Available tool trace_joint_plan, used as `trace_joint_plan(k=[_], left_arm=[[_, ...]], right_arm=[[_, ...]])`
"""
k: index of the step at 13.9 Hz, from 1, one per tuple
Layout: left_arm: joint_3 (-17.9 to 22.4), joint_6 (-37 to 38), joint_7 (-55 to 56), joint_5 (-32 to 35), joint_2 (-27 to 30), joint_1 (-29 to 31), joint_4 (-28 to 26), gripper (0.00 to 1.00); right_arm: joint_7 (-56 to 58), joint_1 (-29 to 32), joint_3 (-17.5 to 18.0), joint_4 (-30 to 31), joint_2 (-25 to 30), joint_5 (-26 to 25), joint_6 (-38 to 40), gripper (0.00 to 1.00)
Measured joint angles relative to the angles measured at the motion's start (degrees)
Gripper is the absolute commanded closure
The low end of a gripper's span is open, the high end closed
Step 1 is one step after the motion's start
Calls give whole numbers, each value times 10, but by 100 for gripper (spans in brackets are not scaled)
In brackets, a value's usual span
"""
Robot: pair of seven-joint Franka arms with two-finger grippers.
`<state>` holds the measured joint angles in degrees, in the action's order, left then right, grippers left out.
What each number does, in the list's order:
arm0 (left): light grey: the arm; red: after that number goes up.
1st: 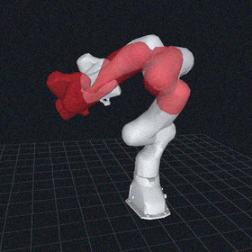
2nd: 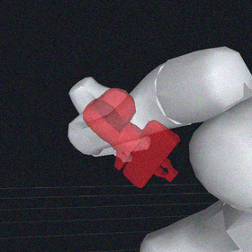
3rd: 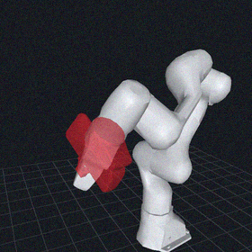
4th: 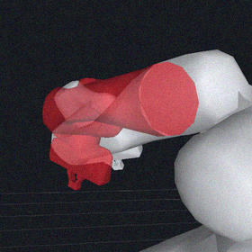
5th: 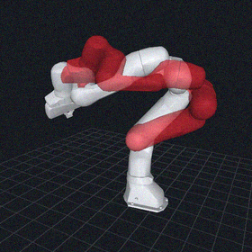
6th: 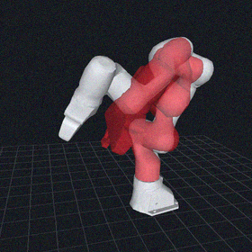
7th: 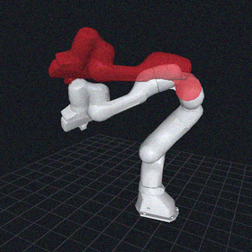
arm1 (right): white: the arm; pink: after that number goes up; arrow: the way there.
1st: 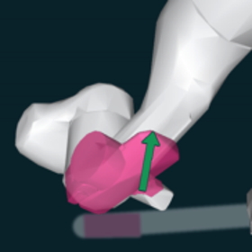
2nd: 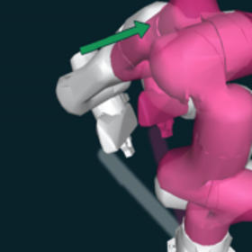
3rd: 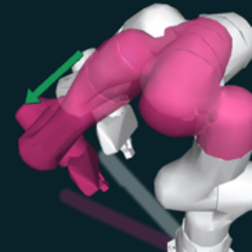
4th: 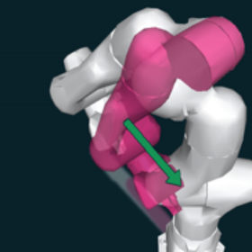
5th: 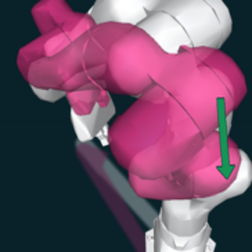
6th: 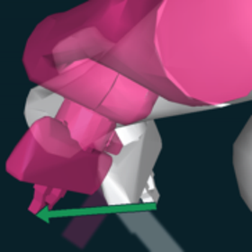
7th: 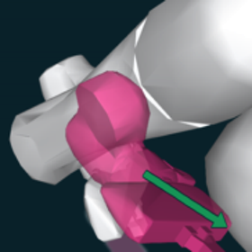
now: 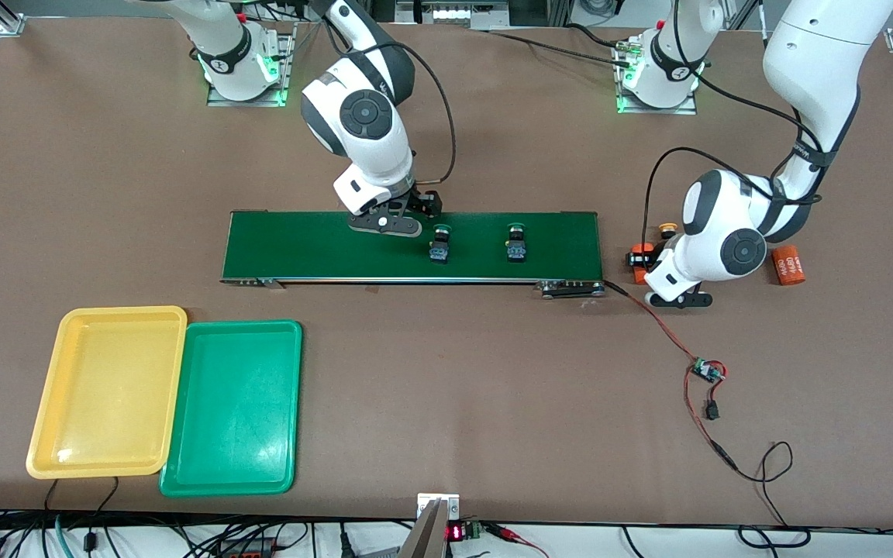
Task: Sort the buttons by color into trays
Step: 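Lift the button with the right gripper while the left gripper grasps the cylinder, then carry the button over the green tray while the left gripper places the cylinder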
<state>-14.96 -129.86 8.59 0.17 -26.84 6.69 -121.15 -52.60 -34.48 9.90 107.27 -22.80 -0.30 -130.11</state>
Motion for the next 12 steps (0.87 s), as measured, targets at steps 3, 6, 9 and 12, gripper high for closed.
trace_joint_plan(k=[3,6,9,12], left_arm=[[0,-3,-31,0,4,0,2,100],[-3,-4,-43,0,35,0,9,100],[-17,0,-75,1,81,-21,13,100],[-26,15,-179,1,109,-66,17,100]], right_arm=[[-10,-2,0,-16,-16,0,-3,0],[-11,-5,0,-22,-32,0,-21,0],[-12,-6,-1,-23,-47,-10,-30,0],[-12,-6,-2,-23,-60,-23,-36,2]])
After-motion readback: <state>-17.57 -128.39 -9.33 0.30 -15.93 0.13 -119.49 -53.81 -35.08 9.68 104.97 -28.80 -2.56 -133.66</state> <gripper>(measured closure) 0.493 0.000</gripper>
